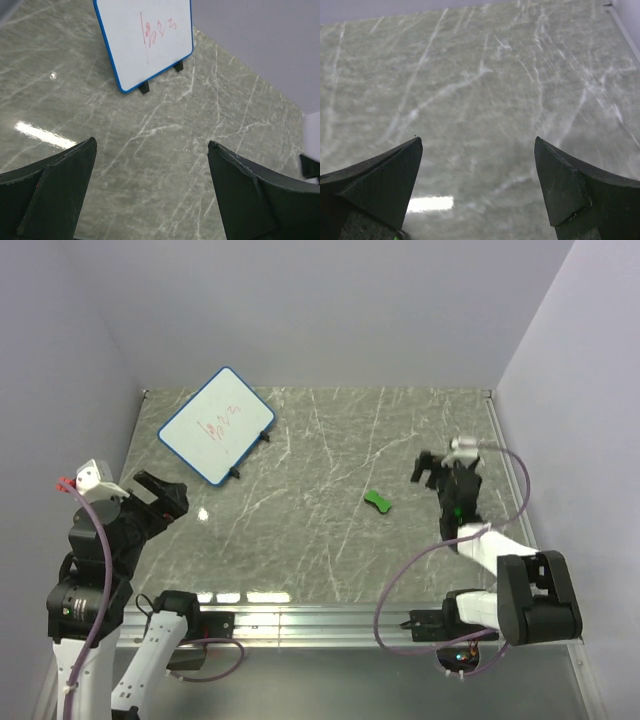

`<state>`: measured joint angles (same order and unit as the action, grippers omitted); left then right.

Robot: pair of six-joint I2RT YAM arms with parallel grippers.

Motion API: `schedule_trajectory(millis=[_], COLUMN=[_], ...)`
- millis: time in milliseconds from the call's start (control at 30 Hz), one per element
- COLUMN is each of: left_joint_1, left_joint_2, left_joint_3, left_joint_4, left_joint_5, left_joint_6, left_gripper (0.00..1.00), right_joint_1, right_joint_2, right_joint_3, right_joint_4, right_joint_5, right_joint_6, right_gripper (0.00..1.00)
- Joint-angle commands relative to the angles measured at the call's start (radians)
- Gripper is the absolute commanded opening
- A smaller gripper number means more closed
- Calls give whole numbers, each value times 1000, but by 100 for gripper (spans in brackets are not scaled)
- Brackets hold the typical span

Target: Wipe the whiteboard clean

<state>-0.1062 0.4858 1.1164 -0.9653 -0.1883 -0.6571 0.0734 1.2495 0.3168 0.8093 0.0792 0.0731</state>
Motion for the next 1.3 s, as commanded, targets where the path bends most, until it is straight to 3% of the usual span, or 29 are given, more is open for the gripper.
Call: schedule_trajectory(millis=[0,67,233,300,333,367,433,500,533,600,767,967,1267], left_joint_1=[-3,-3,-3,-3,-3,-3,-3,-3,-3,-3,-3,-3,-3], left_joint_2=[-9,-1,2,5,7,7,7,4,-1,-7,-21,-24,0], left_joint_3=[62,60,39,37,37,36,31,25,23,23,31,33,20], left_joint_4=[-13,-3,57,71,85,91,103,103,100,97,70,56,60], left_joint_5=[-56,-48,-33,-28,-28,-25,-20,-23,-26,-34,-54,-59,-5], left_joint_6=[34,37,40,40,39,36,34,34,39,42,50,50,28], left_gripper=[99,100,99,99,99,99,99,99,100,99,99,99,99], right_joint_1=[37,51,224,197,130,105,94,127,143,173,204,302,367], right_joint_2=[-38,-35,-84,-61,-4,39,226,351,437,482,469,404,519], right_joint_3=[386,500,675,682,682,699,783,942,1006,1033,952,771,904], right_joint_4=[-647,-761,-906,-950,-956,-963,-1178,-1429,-1487,-1559,-1569,-1515,-1542], right_joint_5=[126,58,97,21,-186,-294,-367,-317,-221,-168,-124,-41,161], right_joint_6=[88,135,267,461,555,560,567,506,487,462,459,406,309], right_gripper=[100,100,100,100,100,100,100,100,100,95,89,89,89])
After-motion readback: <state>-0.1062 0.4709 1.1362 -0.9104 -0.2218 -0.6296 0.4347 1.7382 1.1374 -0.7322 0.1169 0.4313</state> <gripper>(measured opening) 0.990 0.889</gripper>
